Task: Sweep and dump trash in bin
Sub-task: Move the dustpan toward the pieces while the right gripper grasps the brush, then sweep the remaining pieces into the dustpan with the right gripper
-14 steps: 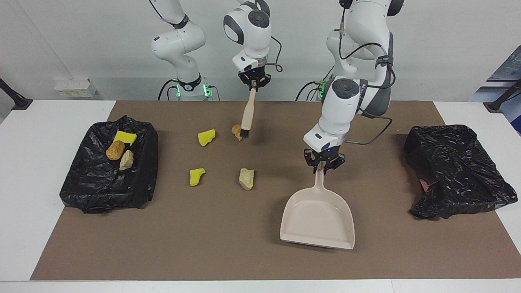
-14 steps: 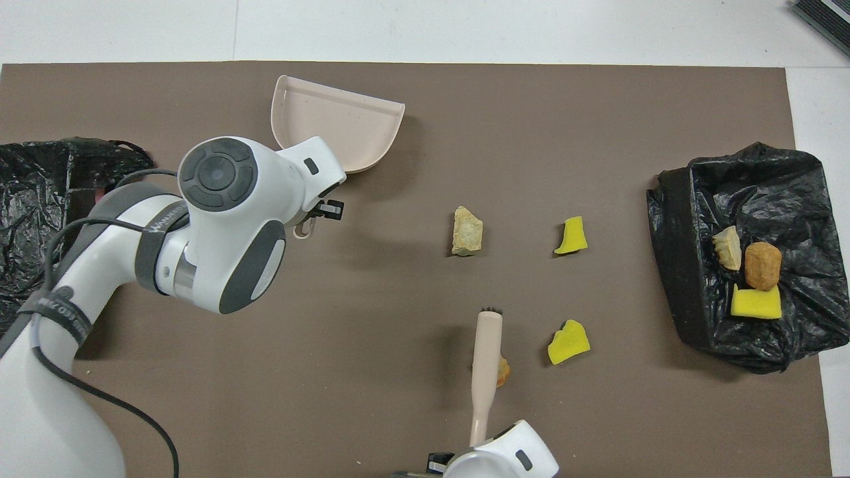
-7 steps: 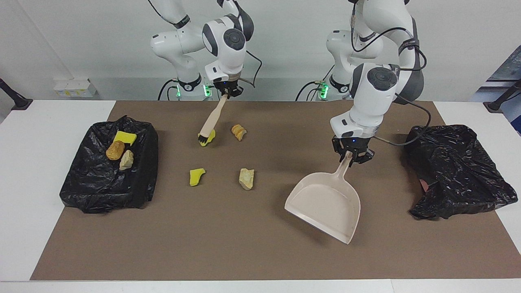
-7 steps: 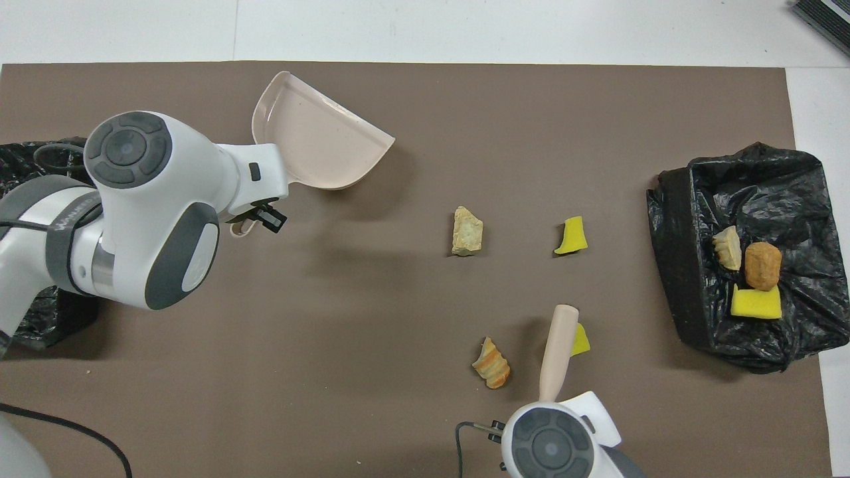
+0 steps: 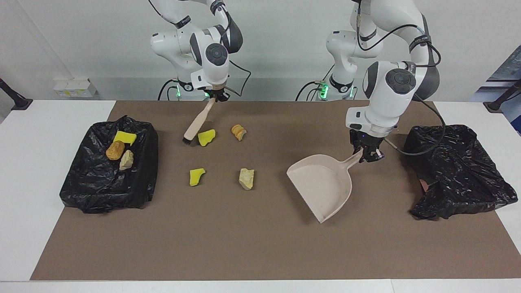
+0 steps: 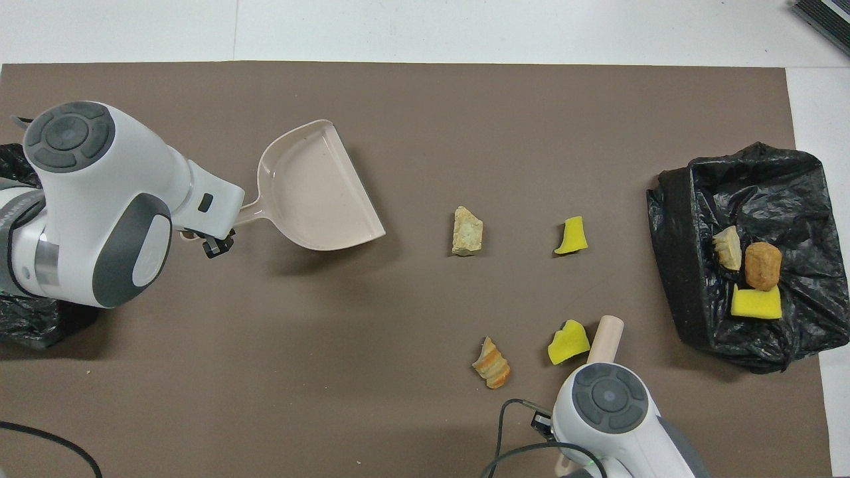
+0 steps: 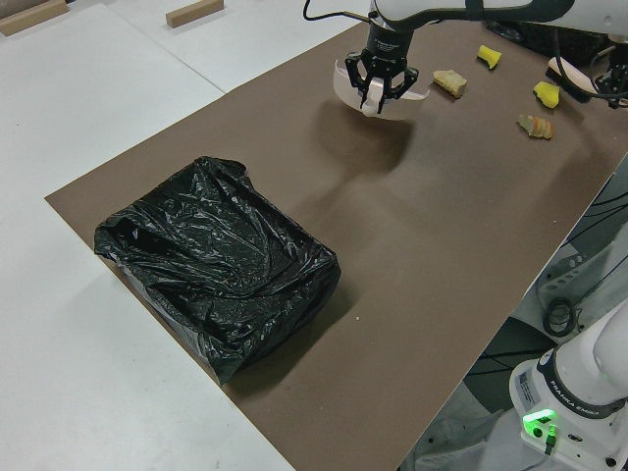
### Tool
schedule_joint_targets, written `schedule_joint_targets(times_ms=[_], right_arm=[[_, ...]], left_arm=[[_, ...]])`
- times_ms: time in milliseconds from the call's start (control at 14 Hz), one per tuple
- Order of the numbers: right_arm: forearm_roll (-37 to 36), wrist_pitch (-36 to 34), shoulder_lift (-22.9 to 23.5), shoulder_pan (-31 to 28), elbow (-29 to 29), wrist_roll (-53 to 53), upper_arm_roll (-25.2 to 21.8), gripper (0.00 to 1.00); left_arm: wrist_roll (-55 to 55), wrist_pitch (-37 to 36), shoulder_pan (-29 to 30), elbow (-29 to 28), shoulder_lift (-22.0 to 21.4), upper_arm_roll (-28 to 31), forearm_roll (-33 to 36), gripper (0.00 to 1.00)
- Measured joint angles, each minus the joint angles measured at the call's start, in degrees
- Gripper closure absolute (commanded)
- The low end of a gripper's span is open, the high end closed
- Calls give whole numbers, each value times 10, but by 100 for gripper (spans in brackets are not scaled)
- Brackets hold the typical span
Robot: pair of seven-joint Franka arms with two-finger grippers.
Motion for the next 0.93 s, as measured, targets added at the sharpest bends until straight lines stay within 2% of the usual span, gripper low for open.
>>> schedule_joint_targets(times_ms=[214,357,500,786,929], right_arm=[[34,20,-14,15,-18,-7,5,100],[54,73,-4,40,-22,-9,7,100],[70,105,21,51,0,-17,8,100],[73,111,118,47,132,-21,6,100],[54,84,174,41,215,-23,5,100]], left_arm=[[40,1,-5,-29,-12,-3,0,100],[40,30,-23,-67,-21,-9,0,100],[32,67,-51,-110,-28,-11,0,100],[11,97,-94,-145,-33,-12,0,100],[9,100,-112,-155,-35,-12,0,100]])
